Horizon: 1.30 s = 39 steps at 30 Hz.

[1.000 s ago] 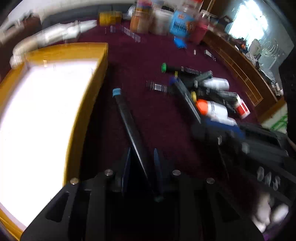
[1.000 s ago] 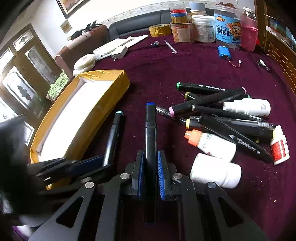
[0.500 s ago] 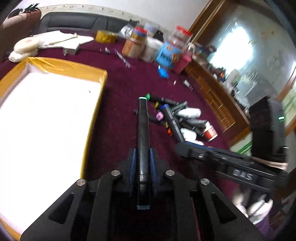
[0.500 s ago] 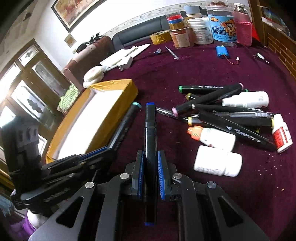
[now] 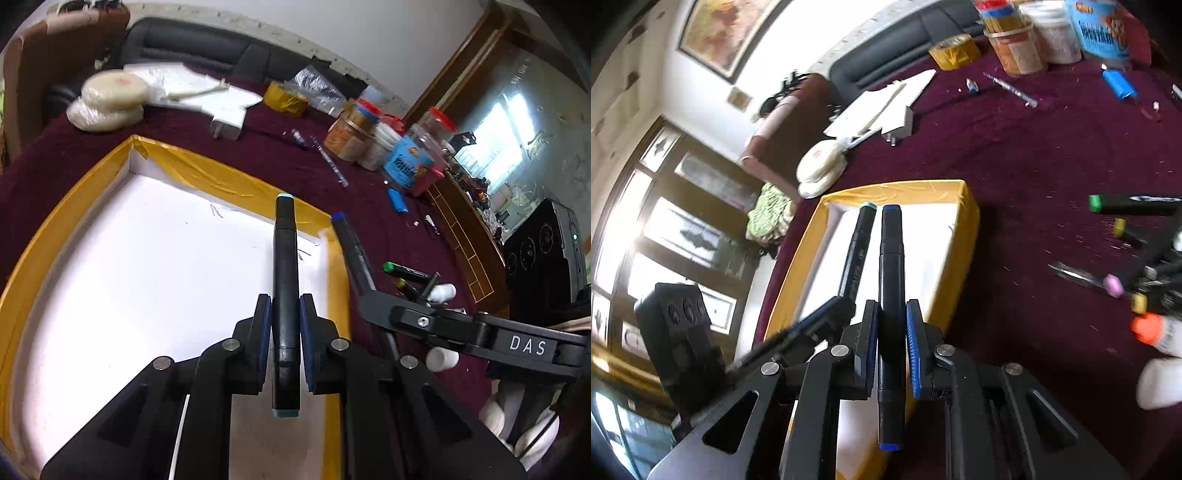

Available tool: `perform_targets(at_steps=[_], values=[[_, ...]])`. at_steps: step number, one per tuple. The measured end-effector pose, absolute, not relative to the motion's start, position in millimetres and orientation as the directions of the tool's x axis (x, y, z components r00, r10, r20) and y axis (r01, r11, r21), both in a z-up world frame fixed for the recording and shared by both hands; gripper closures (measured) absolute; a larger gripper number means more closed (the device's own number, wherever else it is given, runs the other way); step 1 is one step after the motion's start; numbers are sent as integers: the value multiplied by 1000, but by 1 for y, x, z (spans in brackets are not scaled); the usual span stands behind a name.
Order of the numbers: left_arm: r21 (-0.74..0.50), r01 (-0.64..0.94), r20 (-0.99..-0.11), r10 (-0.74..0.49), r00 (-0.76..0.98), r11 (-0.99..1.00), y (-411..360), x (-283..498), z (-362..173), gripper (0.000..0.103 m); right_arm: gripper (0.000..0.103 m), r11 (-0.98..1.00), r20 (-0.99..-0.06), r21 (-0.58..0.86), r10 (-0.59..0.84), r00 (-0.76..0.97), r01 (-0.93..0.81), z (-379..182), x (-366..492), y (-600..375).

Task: Organize rigid objects
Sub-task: 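Carry both markers into the yellow-rimmed box and open both tools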

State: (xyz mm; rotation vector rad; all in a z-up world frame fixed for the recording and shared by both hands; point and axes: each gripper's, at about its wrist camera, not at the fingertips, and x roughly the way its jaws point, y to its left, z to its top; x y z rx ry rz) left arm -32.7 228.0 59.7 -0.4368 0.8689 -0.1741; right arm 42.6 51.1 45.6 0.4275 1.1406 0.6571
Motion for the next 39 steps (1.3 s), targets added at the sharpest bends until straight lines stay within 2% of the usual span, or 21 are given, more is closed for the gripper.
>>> perform_targets(at_steps=[9,13,15,25,27,29,32,33,37,39], values=[[-483,-32,-738,-388,553,875,231,15,23,91,90,831,-779,530,555,293,-166,19,73,87],[-507,-76,-753,-398,524,858,240,22,9,81,90,860,-799,479,511,318,-177,23,74,90],[-567,-100,-728,-440,526,818,251,20,7,77,90,864,-799,470,503,328,-179,25,73,87],[-591,-273,-687,-296,663,760,282,-27,6,76,89,885,-805,408,464,368,-224,29,71,95],[-577,-282,-688,-270,673,766,277,-34,7,70,89,885,-805,401,463,371,-234,31,69,97],[-579,-276,-682,-271,679,767,277,-36,8,60,89,879,-801,410,474,366,-243,33,66,96],[-591,-264,-673,-287,681,762,277,-34,10,55,88,870,-776,417,491,396,-262,45,59,84],[-586,-265,-676,-282,681,766,276,-33,11,54,86,871,-766,409,489,417,-271,52,55,78],[-573,-271,-685,-270,677,773,274,-30,12,54,67,886,-732,370,463,499,-279,71,38,49],[-577,-274,-684,-271,678,770,275,-30,12,54,67,891,-726,353,453,518,-285,75,32,40]])
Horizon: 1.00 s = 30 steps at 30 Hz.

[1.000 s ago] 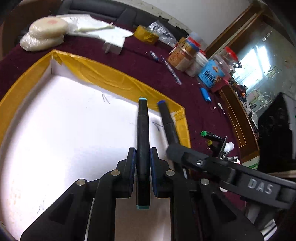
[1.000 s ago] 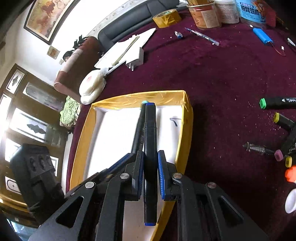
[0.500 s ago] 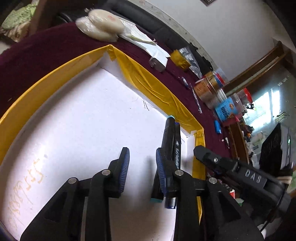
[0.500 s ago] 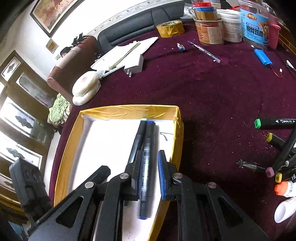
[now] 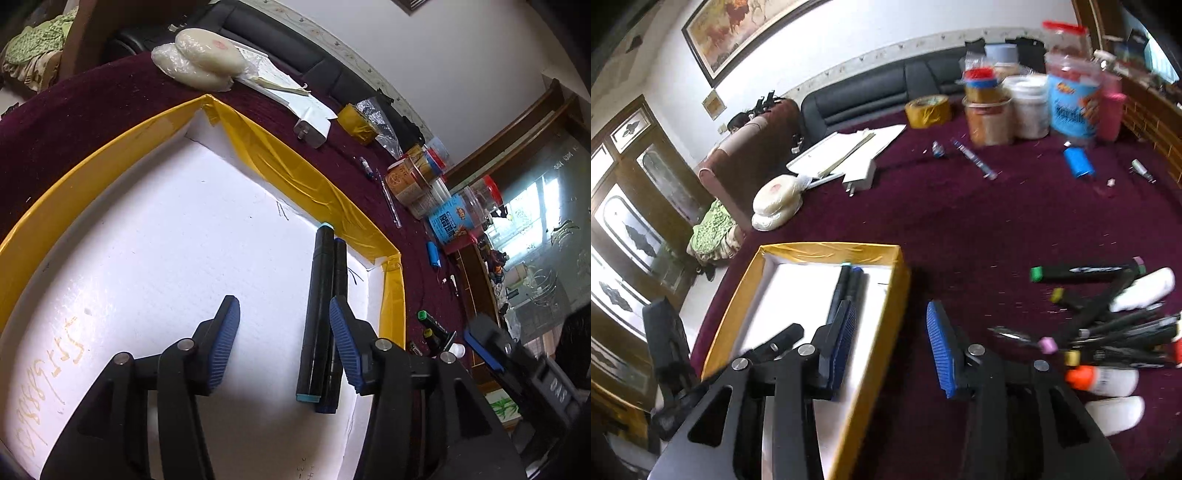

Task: Organize rigid objects
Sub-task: 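Carry both markers into the yellow-rimmed box and open both tools, then move both tools back over the white bottles beside the markers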

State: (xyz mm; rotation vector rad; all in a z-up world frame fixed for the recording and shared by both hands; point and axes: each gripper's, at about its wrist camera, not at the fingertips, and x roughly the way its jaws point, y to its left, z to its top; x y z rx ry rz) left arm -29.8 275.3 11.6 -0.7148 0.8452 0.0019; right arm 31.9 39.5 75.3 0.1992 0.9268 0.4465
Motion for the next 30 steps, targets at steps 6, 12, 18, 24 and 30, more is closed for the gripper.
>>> perform_targets(at_steps=[6,12,18,24,30], values=[[-573,-292,-684,-251,685,766,278,-31,12,54,67,895,-699,316,443,561,-314,86,9,26],[-571,-303,-683,-236,691,763,280,-34,12,54,64,881,-675,304,468,570,-363,91,-13,33],[-606,-331,-672,-243,700,723,290,-40,15,54,63,853,-676,314,509,532,-417,85,-27,52],[-683,-307,-598,-265,756,663,288,-82,48,25,56,847,-683,349,523,510,-402,68,-31,50],[-660,-235,-557,-254,791,714,247,-119,76,25,56,839,-648,450,543,534,-308,57,-31,4]])
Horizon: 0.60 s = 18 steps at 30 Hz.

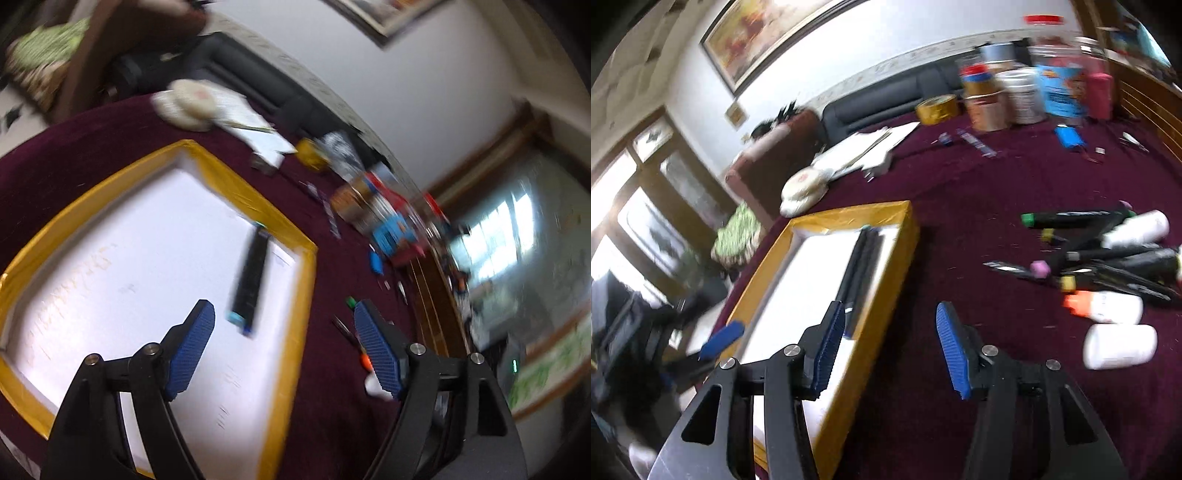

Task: Organize rigid objects
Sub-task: 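Move both tools back over the white bottles beside the markers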

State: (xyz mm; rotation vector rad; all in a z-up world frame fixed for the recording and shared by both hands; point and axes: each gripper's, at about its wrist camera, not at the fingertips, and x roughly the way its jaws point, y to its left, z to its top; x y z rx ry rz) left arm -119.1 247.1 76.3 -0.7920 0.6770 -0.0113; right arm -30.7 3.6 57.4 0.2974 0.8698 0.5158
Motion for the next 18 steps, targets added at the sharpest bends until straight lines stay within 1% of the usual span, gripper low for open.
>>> perform_targets(at_steps=[3,5,7,10,15,16,18], values=[[-613,-148,-545,-279,790,776,213,-124,89,25,56,863,-631,459,484,606,-211,60,-29,-47],[-579,-87,-540,-301,786,811,192,-125,95,25,56,865,-624,492,427,655,-96,58,-26,-93],[-564,-23,-541,-348,766,826,170,-121,95,25,56,860,-632,511,373,679,3,54,-24,-129],[-558,52,-570,-428,701,828,142,-112,86,25,56,848,-650,523,329,685,89,44,-22,-161],[-531,61,-617,-435,655,845,122,-106,73,25,56,842,-705,529,366,608,107,15,-15,-154],[-532,54,-624,-434,650,845,122,-106,71,25,55,831,-703,550,405,585,85,8,-13,-146],[-526,40,-635,-424,646,849,120,-105,68,25,55,804,-688,593,487,538,31,-1,-13,-131]])
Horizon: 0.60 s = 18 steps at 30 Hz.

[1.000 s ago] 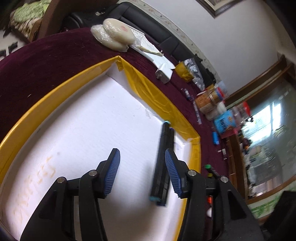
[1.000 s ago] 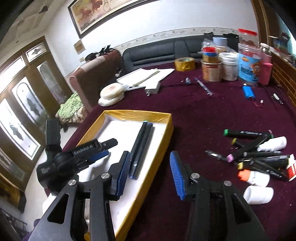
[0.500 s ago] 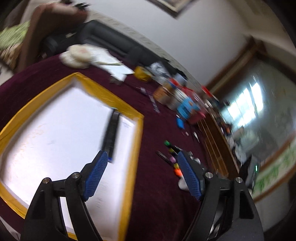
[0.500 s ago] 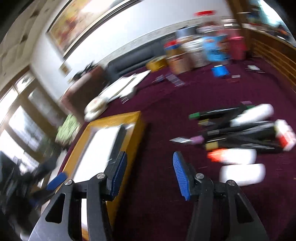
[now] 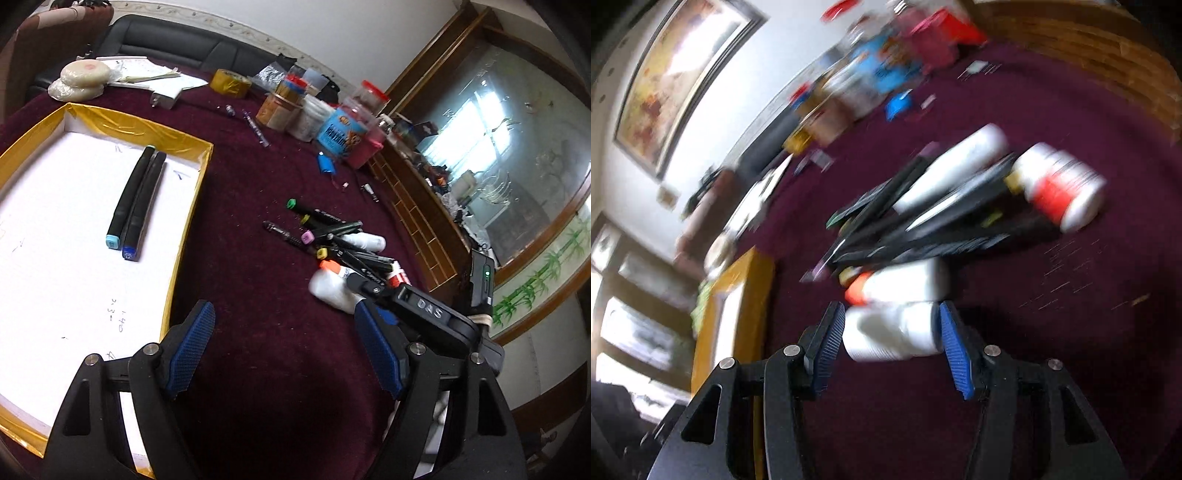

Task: Organize rigid objects
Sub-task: 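Move both tools back over the white bottles beside the markers, then grasp the white pill bottle with the left tool while the right grasps the orange-capped bottle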

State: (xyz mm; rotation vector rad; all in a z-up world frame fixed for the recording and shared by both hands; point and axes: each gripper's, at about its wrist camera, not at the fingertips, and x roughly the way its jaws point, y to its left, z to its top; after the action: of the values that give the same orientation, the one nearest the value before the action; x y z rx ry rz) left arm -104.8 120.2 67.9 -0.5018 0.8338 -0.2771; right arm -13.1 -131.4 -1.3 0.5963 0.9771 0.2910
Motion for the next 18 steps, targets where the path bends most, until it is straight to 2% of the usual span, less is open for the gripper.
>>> perform_targets(at_steps=[3,13,18], values=[[-511,28,-654,-410,636,859,118,-103,64,25,55,708,-611,705,643,461,-52,-10,-9,-115],[-452,40,-709,-385,591,891,89,-91,49,25,55,712,-585,701,607,538,-42,-7,-14,-151],[-333,65,-751,-306,586,941,63,-70,46,25,55,708,-569,706,589,574,-27,-3,-18,-169]])
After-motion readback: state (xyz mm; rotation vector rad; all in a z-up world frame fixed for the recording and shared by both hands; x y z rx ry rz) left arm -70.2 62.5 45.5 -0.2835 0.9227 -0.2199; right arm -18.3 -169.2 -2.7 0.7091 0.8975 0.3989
